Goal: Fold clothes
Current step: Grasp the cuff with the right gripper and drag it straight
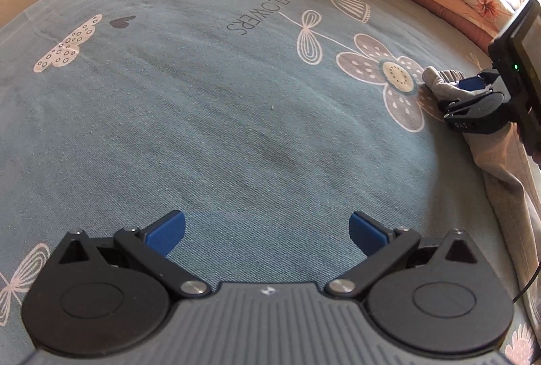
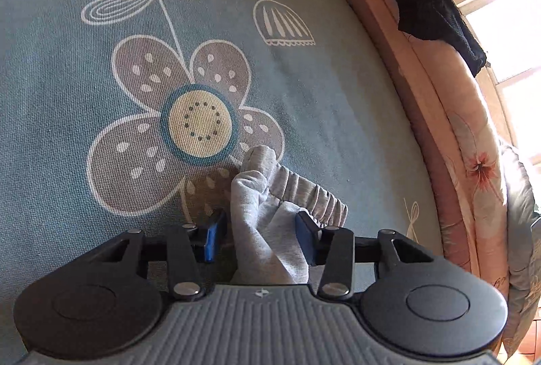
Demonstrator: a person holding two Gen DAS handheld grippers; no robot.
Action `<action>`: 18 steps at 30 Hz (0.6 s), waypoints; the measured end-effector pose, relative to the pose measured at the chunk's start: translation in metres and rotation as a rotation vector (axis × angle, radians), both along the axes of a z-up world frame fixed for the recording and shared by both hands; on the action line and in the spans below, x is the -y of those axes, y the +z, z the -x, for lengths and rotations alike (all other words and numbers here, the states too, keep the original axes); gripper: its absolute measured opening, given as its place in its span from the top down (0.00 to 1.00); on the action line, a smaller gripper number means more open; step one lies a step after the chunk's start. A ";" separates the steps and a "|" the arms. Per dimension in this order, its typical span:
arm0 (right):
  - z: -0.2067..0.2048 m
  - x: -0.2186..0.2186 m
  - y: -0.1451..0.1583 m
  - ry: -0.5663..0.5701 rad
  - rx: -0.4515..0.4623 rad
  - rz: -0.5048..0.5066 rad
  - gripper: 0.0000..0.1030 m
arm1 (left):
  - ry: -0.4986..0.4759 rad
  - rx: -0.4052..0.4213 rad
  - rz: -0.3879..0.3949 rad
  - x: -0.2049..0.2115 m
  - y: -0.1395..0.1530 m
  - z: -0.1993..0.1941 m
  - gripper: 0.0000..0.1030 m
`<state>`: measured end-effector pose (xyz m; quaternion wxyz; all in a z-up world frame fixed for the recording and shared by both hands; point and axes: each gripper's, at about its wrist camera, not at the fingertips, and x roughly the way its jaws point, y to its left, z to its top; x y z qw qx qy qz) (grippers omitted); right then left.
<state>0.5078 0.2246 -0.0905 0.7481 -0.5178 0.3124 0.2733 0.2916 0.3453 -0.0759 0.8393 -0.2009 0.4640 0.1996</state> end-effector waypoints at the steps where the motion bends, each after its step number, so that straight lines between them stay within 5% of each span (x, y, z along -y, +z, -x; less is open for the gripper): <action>1: -0.002 -0.001 -0.004 0.000 0.010 0.018 0.52 | 0.006 0.000 0.005 -0.001 -0.001 0.000 0.01; 4: -0.008 0.004 -0.003 -0.019 0.000 0.017 0.90 | 0.008 -0.002 0.006 -0.001 -0.002 -0.003 0.01; 10: -0.018 0.031 0.045 -0.096 -0.184 -0.164 0.91 | -0.012 0.010 0.033 0.003 -0.002 -0.008 0.01; 14: -0.015 0.059 0.095 -0.076 -0.407 -0.383 0.92 | -0.019 0.020 0.049 0.007 0.001 -0.013 0.01; 18: -0.007 0.072 0.128 -0.008 -0.591 -0.501 0.93 | -0.041 0.032 0.050 0.012 0.005 -0.017 0.01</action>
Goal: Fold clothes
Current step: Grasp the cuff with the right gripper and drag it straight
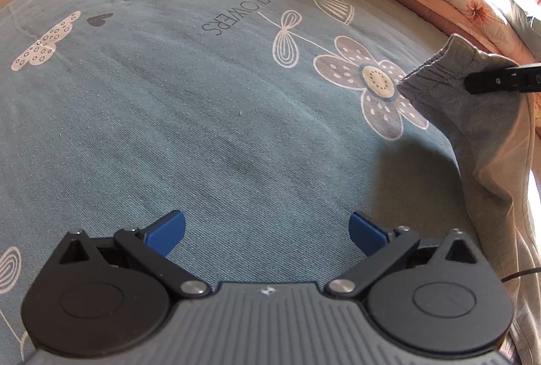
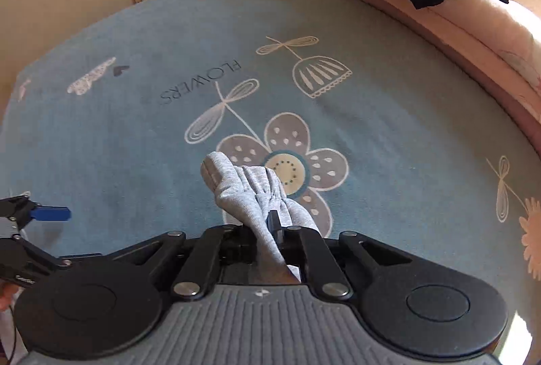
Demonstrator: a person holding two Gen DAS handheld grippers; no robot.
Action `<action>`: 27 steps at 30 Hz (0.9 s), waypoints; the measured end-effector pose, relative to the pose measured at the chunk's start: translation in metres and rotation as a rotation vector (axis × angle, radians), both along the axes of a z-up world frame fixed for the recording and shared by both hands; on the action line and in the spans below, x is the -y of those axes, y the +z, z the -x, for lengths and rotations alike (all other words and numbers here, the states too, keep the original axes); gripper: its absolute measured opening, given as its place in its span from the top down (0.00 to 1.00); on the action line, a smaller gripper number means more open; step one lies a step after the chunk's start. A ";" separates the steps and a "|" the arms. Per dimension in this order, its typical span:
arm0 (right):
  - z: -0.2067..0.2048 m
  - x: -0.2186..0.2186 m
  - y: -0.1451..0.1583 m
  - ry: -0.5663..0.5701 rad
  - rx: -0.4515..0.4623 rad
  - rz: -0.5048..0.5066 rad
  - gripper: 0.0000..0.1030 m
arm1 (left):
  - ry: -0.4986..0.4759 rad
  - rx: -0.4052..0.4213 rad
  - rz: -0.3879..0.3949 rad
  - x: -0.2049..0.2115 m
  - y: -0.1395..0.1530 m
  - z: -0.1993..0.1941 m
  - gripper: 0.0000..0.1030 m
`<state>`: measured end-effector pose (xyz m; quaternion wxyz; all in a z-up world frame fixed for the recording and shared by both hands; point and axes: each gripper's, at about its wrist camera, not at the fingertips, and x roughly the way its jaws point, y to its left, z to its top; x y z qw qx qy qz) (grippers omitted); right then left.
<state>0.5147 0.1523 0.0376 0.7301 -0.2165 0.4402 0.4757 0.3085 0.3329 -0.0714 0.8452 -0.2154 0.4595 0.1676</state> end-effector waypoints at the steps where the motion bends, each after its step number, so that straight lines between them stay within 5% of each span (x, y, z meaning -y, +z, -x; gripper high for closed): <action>1: 0.002 0.003 0.008 0.020 -0.040 -0.033 0.93 | -0.008 0.004 0.002 0.002 0.001 0.000 0.01; 5: 0.007 0.005 0.019 0.081 -0.115 -0.093 0.93 | -0.031 0.019 0.003 0.008 0.004 0.001 0.01; 11: -0.028 -0.011 -0.002 0.104 -0.008 -0.037 0.93 | -0.044 0.020 0.005 0.013 0.007 0.004 0.01; 16: -0.064 -0.024 -0.026 0.054 0.171 0.098 0.91 | -0.051 0.021 0.009 0.015 0.008 0.008 0.01; 21: -0.082 -0.020 -0.035 -0.101 0.284 0.189 0.81 | -0.044 0.012 0.016 0.015 0.004 0.008 0.01; 27: -0.060 -0.009 -0.014 -0.255 0.423 0.102 0.56 | -0.053 0.008 0.013 0.016 0.001 0.003 0.01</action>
